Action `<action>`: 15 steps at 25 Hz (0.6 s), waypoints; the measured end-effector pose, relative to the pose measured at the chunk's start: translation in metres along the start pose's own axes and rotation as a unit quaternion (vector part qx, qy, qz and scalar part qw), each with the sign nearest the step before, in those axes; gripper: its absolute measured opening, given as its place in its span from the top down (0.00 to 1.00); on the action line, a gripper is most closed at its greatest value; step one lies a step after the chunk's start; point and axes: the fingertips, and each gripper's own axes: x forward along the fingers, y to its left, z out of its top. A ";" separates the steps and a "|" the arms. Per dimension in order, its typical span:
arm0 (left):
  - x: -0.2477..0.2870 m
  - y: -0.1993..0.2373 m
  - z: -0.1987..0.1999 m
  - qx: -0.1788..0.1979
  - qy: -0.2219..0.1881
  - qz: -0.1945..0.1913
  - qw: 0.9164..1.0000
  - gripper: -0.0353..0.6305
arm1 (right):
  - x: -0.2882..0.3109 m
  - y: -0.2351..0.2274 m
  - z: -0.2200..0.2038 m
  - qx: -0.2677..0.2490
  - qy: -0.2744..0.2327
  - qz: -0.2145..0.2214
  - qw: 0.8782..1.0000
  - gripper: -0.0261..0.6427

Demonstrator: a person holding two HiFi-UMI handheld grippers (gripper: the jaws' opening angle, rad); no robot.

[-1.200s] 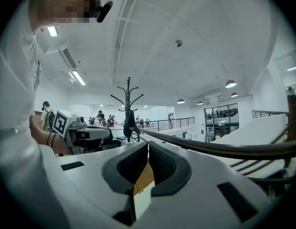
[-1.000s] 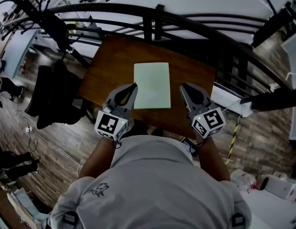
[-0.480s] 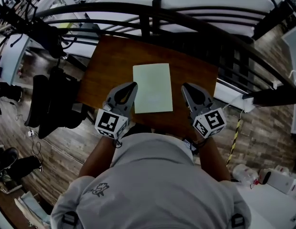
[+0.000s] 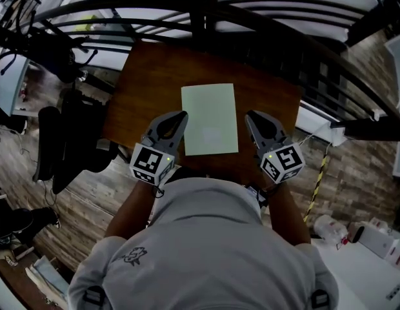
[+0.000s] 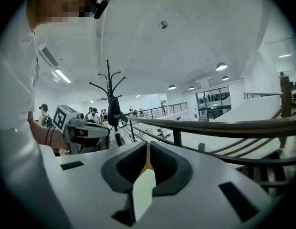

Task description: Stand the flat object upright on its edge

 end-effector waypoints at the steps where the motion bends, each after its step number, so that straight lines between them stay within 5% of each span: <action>1: 0.002 0.004 -0.004 -0.004 0.008 0.003 1.000 0.93 | 0.003 -0.003 -0.001 0.000 0.003 -0.002 1.000 0.91; 15: 0.024 0.035 -0.052 -0.075 0.063 0.001 0.995 0.93 | 0.028 -0.049 -0.070 0.045 0.081 -0.027 0.995 0.91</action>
